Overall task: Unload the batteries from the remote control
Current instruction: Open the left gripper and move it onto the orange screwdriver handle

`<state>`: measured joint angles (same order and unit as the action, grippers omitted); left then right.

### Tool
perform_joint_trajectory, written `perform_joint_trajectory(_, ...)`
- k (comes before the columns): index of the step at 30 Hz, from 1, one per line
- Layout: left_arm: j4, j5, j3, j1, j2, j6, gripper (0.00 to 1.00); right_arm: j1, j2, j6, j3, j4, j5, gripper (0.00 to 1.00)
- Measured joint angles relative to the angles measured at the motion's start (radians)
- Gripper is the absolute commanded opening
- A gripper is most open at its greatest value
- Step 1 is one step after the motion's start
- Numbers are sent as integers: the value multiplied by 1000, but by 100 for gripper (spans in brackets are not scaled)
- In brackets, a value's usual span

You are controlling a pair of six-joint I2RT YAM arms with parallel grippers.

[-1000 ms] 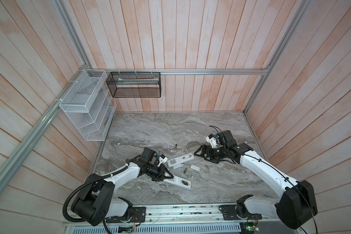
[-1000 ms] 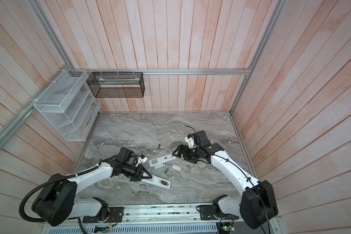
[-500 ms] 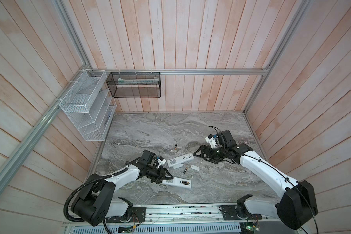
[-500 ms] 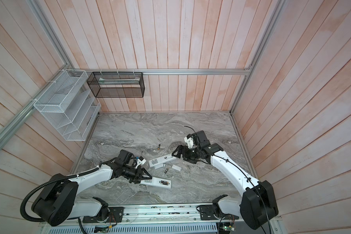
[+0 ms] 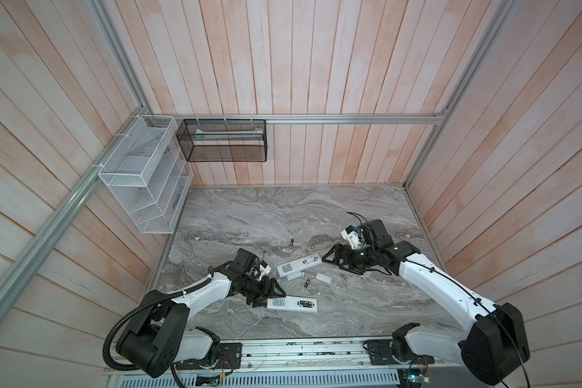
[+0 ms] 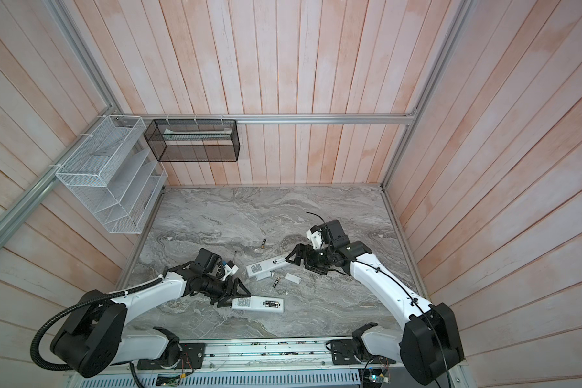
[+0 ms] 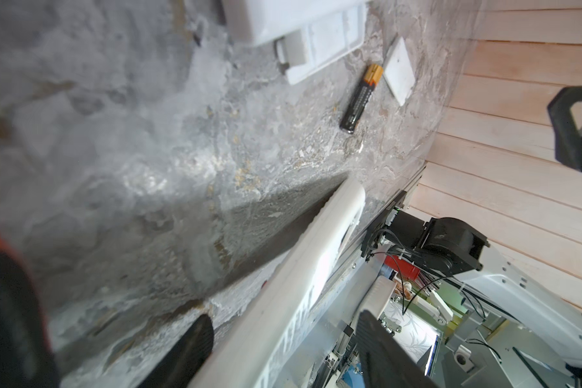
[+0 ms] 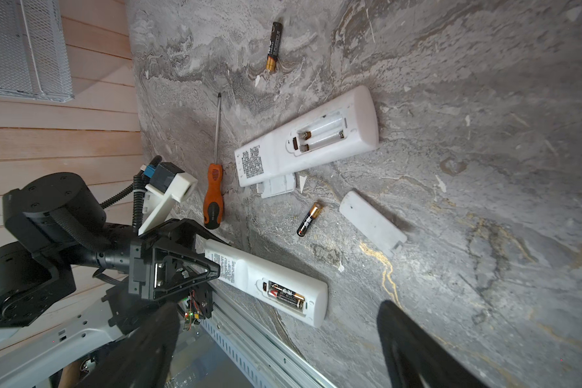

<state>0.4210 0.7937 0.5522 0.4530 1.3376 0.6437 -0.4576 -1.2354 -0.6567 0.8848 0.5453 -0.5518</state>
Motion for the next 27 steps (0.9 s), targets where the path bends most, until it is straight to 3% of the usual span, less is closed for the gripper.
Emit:
perform_joint_trajectory(12, 161, -151, 89, 0, -39, -22, 78, -7, 0, -2, -2, 0, 0, 93)
perform_joint_trajectory(20, 356, -311, 261, 0, -76, -47, 81, -7, 0, -2, -1, 0, 0, 93)
perform_joint_trajectory(27, 468, -466, 378, 0, 2, -98, 80, -11, -1, -2, 10, 0, 0, 93)
